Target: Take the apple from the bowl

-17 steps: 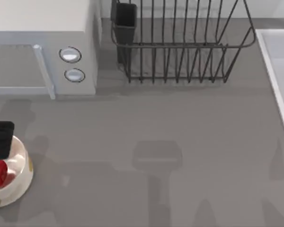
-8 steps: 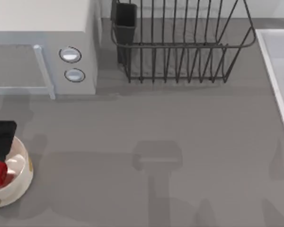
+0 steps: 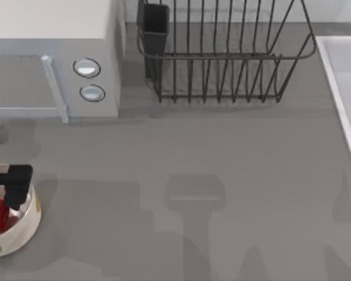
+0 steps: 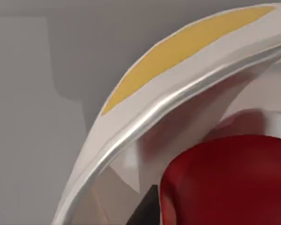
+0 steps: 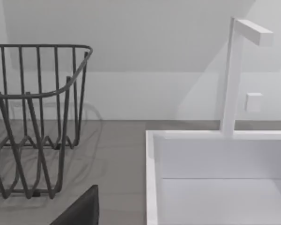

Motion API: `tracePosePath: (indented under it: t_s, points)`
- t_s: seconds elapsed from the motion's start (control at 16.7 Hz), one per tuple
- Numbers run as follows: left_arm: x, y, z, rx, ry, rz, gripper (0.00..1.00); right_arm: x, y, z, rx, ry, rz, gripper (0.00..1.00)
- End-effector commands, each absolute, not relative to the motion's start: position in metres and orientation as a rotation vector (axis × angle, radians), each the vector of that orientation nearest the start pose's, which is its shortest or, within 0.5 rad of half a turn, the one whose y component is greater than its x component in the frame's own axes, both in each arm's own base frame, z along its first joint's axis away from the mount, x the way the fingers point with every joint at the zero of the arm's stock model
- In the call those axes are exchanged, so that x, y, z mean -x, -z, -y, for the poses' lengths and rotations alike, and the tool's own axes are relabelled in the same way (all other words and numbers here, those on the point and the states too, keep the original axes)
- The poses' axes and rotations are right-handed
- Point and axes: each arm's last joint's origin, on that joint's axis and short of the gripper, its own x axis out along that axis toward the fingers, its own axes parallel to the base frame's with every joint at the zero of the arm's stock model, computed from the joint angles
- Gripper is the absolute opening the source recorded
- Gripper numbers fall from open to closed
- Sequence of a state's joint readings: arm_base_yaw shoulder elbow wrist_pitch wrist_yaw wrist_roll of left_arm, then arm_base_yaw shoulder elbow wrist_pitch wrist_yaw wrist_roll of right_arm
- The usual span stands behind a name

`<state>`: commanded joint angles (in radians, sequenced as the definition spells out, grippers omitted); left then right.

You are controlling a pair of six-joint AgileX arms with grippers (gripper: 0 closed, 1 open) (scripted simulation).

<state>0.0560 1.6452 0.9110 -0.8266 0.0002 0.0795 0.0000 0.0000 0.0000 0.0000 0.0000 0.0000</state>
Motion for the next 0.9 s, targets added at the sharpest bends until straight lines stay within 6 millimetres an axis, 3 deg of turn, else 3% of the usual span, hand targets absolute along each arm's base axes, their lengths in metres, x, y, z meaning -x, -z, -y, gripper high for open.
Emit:
tracePosePath:
  t_s: [0.3, 0.6, 0.9]
  points:
    - [-0.263, -0.094, -0.016, -0.016, 0.015, -1.564, 1.00, -0.106, -0.160, 0.001, 0.000, 0.000, 0.000, 1.00]
    - [-0.261, -0.089, -0.016, -0.016, 0.016, -1.571, 1.00, -0.106, -0.160, 0.001, 0.000, 0.000, 0.000, 1.00]
    - [-0.261, -0.089, -0.016, -0.016, 0.016, -1.571, 0.62, -0.106, -0.160, 0.001, 0.000, 0.000, 0.000, 1.00]
